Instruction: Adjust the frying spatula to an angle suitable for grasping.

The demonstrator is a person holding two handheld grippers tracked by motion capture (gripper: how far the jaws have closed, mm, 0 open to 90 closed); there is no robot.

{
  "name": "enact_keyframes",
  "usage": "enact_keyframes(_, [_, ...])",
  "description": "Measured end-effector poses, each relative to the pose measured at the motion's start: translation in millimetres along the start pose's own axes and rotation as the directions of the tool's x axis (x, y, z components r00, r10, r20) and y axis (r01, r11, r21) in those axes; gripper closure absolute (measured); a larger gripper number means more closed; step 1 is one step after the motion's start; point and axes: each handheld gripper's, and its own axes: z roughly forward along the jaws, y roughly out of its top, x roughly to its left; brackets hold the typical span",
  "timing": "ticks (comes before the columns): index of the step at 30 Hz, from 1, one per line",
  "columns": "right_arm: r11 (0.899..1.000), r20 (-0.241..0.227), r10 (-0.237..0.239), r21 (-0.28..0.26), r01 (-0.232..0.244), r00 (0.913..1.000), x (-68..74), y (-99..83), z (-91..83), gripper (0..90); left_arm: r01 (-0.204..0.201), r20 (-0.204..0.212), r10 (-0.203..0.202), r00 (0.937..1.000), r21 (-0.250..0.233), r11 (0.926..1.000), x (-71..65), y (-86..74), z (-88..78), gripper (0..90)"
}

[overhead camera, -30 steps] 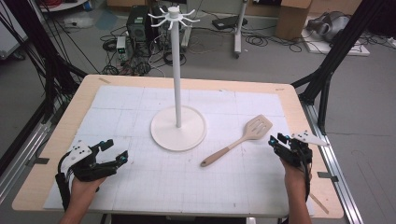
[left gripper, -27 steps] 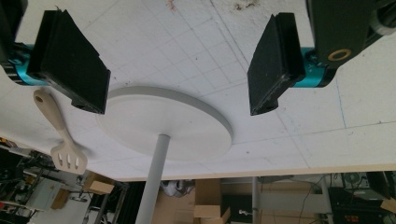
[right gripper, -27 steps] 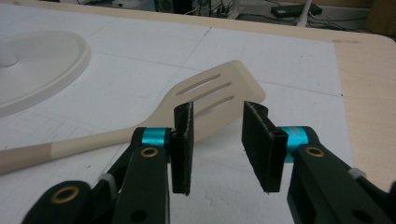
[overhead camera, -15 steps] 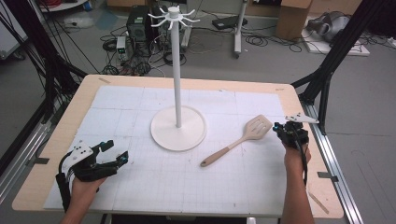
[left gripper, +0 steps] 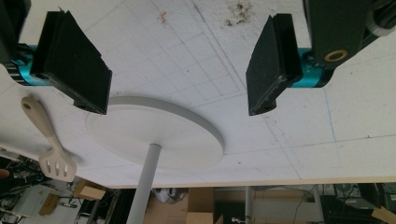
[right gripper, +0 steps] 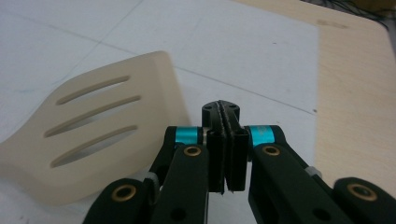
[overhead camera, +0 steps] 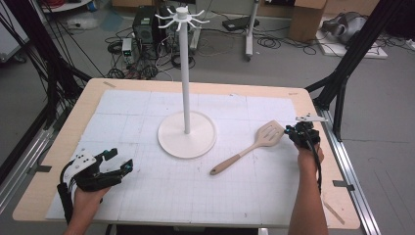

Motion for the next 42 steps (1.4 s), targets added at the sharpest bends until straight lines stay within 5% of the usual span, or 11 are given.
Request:
enact_keyframes(21, [0.999, -0.107, -0.043, -0.013, 0.042, 0.9933, 18.8, -12.2, -18.1, 89.3, -0.001, -0.01, 0.001, 0.9999, 0.007, 1.0, 1.5, -0.3, 0.7, 23.7])
enact_keyframes(42, [0.996, -0.197, -0.053, -0.075, 0.039, 0.9789, 73.8, -21.0, -40.2, 89.2, 0.005, 0.017, -0.005, 0.9998, 0.015, 0.9999, 1.3, -0.4, 2.8, 28.5])
